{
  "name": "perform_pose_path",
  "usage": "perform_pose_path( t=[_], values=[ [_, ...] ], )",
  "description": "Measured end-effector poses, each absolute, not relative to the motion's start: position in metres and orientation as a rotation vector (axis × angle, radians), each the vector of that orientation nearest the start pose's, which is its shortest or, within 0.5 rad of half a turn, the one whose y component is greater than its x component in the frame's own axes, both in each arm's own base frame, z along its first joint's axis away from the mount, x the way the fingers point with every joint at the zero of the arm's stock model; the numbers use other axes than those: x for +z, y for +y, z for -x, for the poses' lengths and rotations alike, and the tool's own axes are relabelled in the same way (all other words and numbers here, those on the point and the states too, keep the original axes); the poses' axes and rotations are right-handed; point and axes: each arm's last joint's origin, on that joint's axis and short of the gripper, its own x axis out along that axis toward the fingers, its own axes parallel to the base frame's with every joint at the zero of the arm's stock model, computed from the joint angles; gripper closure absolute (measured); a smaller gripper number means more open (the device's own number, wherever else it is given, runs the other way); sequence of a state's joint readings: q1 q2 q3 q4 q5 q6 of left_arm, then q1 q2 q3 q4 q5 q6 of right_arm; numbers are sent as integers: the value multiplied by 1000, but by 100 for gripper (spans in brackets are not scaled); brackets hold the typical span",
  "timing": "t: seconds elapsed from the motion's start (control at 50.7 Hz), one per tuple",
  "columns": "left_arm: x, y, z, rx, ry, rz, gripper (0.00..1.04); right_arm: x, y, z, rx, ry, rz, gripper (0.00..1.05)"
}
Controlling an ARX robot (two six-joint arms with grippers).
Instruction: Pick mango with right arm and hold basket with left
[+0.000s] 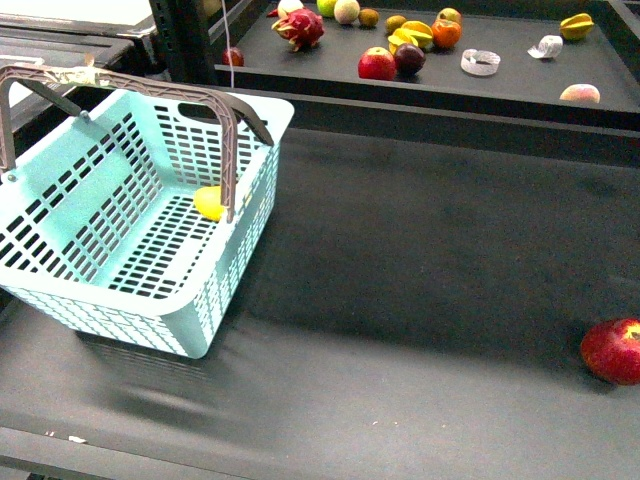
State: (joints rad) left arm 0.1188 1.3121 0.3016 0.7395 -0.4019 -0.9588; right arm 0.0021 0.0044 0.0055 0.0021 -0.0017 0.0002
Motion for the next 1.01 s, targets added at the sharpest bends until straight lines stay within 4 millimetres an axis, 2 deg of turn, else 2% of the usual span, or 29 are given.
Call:
perform_pose_path(
  t=[0.217,0.256,0.296,0.335,0.375,0.434,0.651,0.808,1.006],
  values=[
    [161,38,-219,600,-7,884,8,165,0,-98,4,-4,0,8],
    [158,40,-216,399,31,781,17,165,0,-98,4,-4,0,8],
    [157,35,-208,181,32,606,28,165,0,-98,3,-4,0,8],
    [161,29,-201,37,22,390,38,165,0,-98,5,-3,0,8],
    [163,24,-195,4,10,247,48,165,0,-98,4,-3,0,8],
    [163,22,-188,4,9,138,58,165,0,-98,4,-4,0,8],
    [162,13,-166,4,13,28,102,165,0,-98,4,-4,0,8],
    [163,1,-154,2,12,15,103,165,0,-98,4,-4,0,8],
    [168,0,-142,3,-4,10,103,165,0,-98,4,-4,0,8]
  ],
)
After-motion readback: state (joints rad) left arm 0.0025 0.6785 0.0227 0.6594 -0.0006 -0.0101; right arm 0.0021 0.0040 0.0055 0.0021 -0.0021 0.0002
